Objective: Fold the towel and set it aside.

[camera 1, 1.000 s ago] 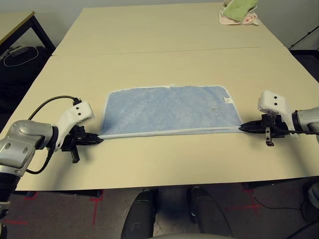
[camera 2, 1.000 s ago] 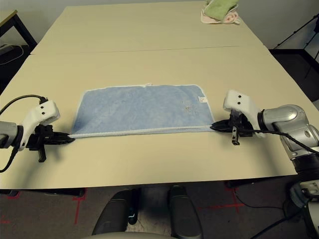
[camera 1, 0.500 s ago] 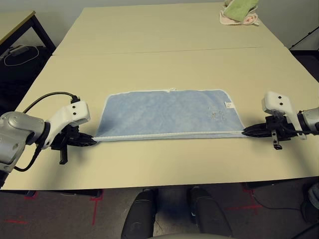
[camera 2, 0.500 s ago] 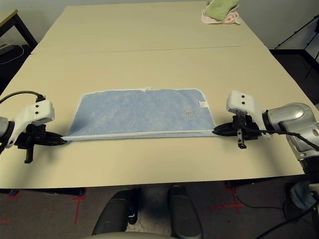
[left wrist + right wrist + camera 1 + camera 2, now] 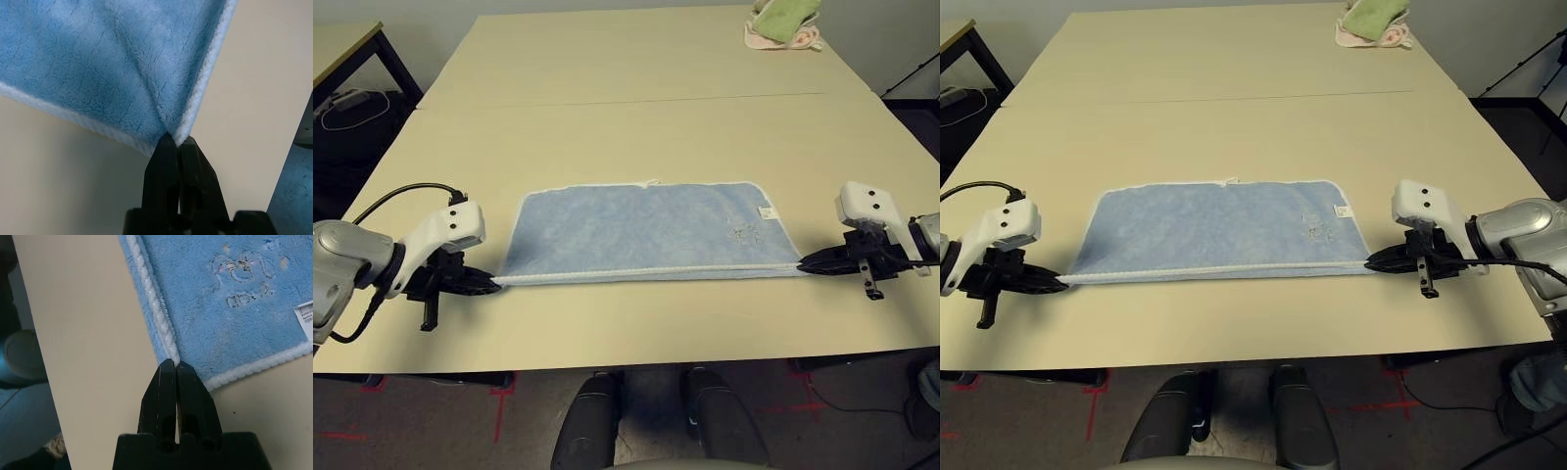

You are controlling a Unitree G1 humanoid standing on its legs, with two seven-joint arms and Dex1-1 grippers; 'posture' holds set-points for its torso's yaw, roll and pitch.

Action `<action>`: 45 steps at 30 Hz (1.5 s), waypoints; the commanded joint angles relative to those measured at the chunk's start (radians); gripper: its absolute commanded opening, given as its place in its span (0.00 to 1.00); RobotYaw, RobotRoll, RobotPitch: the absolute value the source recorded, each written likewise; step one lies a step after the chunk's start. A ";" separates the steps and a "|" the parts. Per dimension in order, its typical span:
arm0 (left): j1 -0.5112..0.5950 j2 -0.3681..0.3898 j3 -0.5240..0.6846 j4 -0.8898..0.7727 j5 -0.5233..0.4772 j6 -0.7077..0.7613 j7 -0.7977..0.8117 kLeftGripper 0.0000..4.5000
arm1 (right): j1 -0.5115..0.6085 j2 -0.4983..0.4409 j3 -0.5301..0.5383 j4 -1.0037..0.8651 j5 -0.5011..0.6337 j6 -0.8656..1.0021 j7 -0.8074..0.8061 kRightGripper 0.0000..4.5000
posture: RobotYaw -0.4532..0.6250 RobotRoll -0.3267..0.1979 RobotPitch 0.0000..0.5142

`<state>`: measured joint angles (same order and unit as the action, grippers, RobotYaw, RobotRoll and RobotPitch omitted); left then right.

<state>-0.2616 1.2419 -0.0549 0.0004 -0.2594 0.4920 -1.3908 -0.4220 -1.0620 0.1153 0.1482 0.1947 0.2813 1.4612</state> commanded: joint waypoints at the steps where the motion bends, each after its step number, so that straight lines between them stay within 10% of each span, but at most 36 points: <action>1: 0.020 0.051 0.023 0.013 0.014 0.018 -0.015 0.01 | 0.002 -0.049 0.015 0.035 -0.050 -0.011 0.015 0.00 | 0.46 0.62 0.23; 18: -0.022 0.064 -0.032 0.045 0.041 -0.036 -0.087 0.01 | -0.025 -0.087 0.063 0.048 -0.112 -0.123 0.066 0.00 | 0.45 0.62 0.21; 36: -0.535 -0.157 -0.222 0.506 0.302 -0.238 0.047 0.01 | -0.328 0.072 0.118 0.477 -0.292 -0.384 -0.194 0.00 | 0.45 0.62 0.21; 45: -0.606 -0.241 -0.228 0.633 0.361 -0.285 0.140 0.01 | -0.401 0.154 0.111 0.630 -0.349 -0.472 -0.364 0.00 | 0.45 0.62 0.22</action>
<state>-0.8655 0.9710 -0.2898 0.5700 0.0378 0.1953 -1.2793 -0.8201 -0.8755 0.2296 0.7078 -0.0979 -0.2037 1.1402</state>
